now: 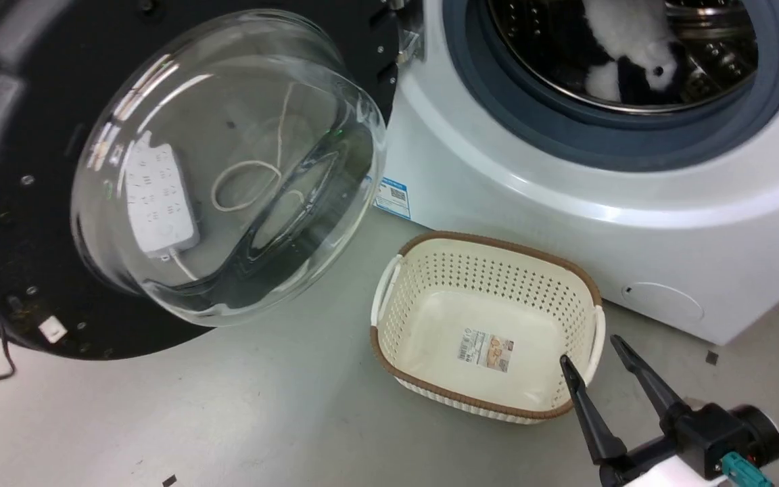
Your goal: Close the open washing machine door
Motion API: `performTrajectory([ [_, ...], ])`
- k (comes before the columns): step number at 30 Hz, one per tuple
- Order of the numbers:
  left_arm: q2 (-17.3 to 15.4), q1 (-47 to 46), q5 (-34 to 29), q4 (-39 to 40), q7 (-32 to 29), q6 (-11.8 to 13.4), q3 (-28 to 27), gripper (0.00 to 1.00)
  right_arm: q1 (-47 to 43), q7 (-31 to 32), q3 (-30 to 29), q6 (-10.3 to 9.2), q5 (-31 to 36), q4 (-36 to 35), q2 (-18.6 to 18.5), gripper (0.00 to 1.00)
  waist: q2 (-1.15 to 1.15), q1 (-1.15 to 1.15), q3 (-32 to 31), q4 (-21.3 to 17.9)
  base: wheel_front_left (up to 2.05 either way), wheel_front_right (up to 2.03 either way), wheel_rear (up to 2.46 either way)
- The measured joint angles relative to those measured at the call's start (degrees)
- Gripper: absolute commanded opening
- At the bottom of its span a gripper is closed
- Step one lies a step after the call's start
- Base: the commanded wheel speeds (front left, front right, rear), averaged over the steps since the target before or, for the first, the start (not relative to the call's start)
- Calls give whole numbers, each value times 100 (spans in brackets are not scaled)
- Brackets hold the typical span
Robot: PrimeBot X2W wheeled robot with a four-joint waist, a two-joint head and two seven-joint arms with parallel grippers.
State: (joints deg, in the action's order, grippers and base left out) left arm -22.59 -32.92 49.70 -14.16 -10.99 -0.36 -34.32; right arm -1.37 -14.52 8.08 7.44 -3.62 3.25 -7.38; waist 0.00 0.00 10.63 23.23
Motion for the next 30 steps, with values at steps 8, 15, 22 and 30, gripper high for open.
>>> performTrajectory([
  [8, -81, -233, 1224, -705, -2085, 397, -111, 0, 73, -23, -33, 0, -43, 22, -13, 100, 0, 0, 52, -148, 0, 0, 0],
  [15, 26, 193, 1771, -333, -3120, 371, -23, 0, 68, -23, -65, 0, -43, 88, 30, 100, 0, -1, -80, -125, 0, 0, 0],
  [22, 808, 1236, 2495, 692, -4419, 216, 371, 0, 62, -24, -132, 0, -49, 189, 181, 100, 0, -1, -483, -97, 0, 0, 0],
  [30, 1790, 2515, 3011, 1916, -4949, 246, 839, 0, -27, -24, -265, 0, -37, 236, 291, 100, 0, -1, -862, -282, 0, 0, 0],
])
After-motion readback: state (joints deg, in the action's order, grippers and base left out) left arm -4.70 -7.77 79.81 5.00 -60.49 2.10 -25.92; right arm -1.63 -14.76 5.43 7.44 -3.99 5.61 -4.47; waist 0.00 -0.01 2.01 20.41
